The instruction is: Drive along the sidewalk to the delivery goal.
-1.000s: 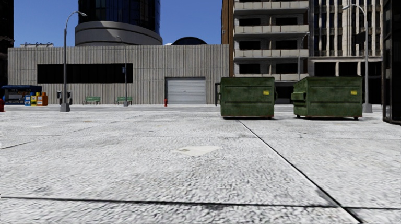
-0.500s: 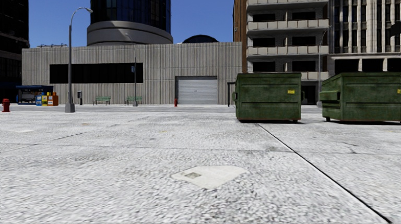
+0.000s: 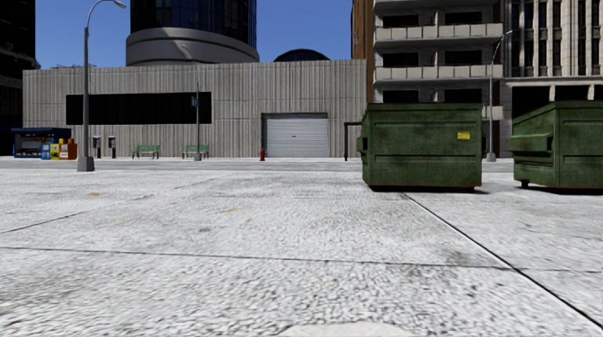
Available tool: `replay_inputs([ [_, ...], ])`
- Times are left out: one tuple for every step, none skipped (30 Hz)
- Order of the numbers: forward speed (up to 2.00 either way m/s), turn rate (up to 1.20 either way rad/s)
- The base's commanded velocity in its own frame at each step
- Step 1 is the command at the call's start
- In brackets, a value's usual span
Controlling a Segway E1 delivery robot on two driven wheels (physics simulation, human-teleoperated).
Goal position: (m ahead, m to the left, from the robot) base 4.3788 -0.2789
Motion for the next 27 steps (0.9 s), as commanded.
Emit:
replay_inputs([
  [2.0,0.0],
  [2.0,0.0],
  [2.0,0.0],
  [2.0,0.0],
  [2.0,0.0],
  [2.0,0.0],
  [2.0,0.0],
  [2.0,0.0],
  [2.0,0.0],
  [2.0,0.0],
  [2.0,0.0],
  [2.0,0.0],
  [2.0,0.0],
  [2.0,0.0],
  [2.0,0.0],
  [2.0,0.0],
  [2.0,0.0],
  [2.0,0.0],
  [2.0,0.0],
  [2.0,0.0],
  [2.0,0.0],
  [2.0,0.0],
  [2.0,0.0],
  [2.0,0.0],
  [2.0,0.0],
  [2.0,0.0],
  [2.0,0.0],
])
